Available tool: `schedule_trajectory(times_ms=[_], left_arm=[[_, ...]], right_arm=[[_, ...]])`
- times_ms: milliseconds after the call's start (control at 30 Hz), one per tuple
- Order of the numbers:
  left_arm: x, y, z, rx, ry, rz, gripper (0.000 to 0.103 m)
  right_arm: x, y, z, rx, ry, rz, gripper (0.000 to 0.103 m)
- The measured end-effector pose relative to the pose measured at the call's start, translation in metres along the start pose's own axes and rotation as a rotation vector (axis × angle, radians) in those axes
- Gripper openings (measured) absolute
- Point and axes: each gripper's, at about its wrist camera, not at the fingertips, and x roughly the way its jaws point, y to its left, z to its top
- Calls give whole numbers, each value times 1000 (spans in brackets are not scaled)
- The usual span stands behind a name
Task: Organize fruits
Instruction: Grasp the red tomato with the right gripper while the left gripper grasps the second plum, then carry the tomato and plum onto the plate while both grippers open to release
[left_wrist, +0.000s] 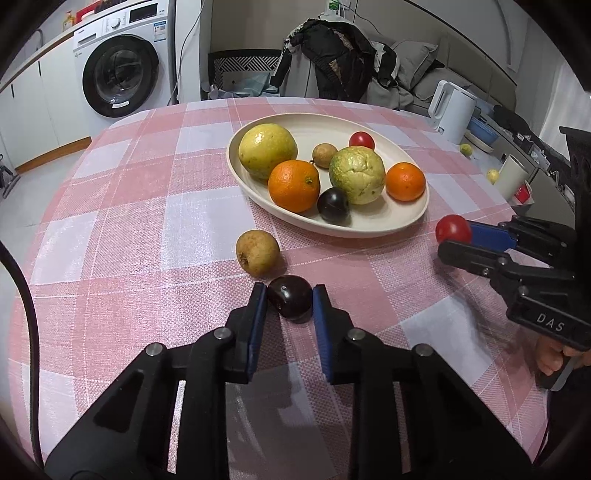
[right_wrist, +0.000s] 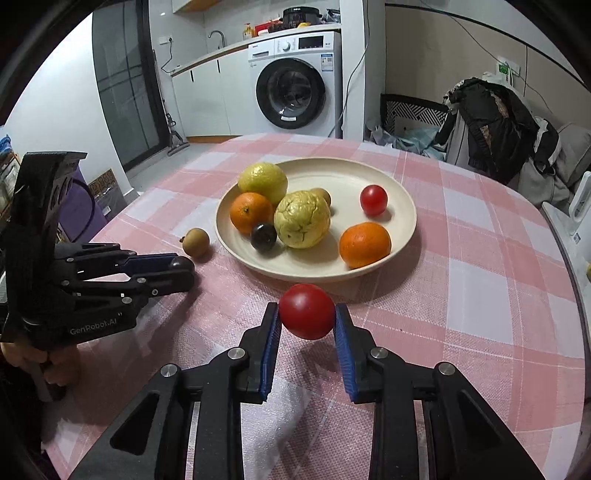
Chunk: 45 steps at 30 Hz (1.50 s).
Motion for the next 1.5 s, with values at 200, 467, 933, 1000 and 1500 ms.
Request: schedule_trajectory(times_ms=[200,467,933,1000,1500], left_arm=[[-10,-4,1,8,-31,-15,22],[-33,-14,6,28,-106,-22,22],[-41,-23,33,26,-166,-27,22],[-38,-23,38,26,-169,-18,22],[-2,-29,76,35,-176,7,22]], right_arm=[[-2,-2,0,7,-22,3,30],[-13,-9,4,41,-79,5,30],[-17,-35,27,126,-130,14,30],[-15,-37,31,129,-135,2,30],[15,-48,55,185,-111,6,30]])
